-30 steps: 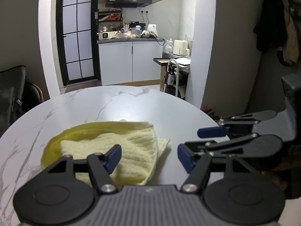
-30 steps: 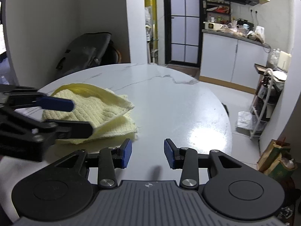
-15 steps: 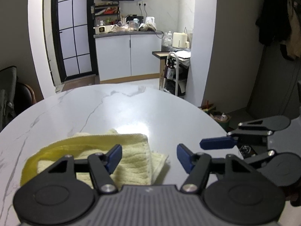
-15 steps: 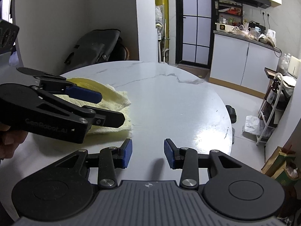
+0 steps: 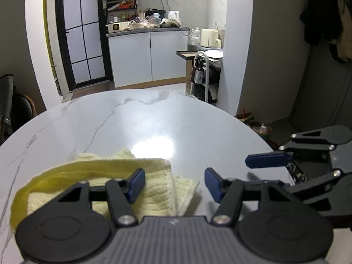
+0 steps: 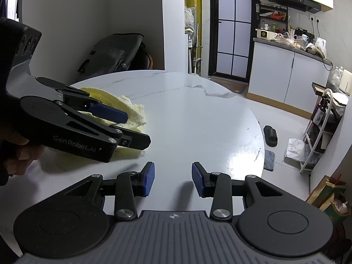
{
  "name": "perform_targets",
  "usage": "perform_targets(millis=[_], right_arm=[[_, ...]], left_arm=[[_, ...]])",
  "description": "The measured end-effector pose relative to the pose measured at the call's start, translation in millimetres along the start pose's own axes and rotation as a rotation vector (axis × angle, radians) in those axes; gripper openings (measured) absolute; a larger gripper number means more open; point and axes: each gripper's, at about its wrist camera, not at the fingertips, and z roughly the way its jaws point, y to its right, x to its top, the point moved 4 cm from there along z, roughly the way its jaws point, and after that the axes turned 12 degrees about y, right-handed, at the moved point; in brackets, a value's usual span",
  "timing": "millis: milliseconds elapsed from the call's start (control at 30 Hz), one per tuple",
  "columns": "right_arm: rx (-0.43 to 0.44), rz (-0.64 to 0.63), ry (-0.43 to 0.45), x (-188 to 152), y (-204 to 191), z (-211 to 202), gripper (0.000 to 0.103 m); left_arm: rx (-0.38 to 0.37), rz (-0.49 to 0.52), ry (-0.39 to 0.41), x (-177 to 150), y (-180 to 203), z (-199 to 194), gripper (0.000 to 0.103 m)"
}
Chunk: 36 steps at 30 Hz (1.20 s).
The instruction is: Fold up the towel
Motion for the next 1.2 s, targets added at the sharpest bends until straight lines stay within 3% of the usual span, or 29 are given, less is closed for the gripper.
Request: perform_targets(millis=[133,467,833,1200], right_arm=[[0.003,-0.002,0.001,0.5,-0.9,-0.8,0.042],[0.014,-0.013,0.007,2.2,-8.7,-1.2,0.043],[0.014,-0.033,-0.001,5.0,-16.6,-2.9,0.043],[0.038,-0.060,-0.020,13.7,-41.6,13.5,0.044]], left_arm=[[0.031,0.009,-0.014,-1.3,-3.1,3.0,0.046],[0.096,0.055,-0.018,-4.9,-5.8,-8.3,0.045],[0.117,0.023,-0.002,0.8,-11.3,-16.8,0.011],[0.107,-0.047,0.043,5.5,-32.3,-50.4,0.005]])
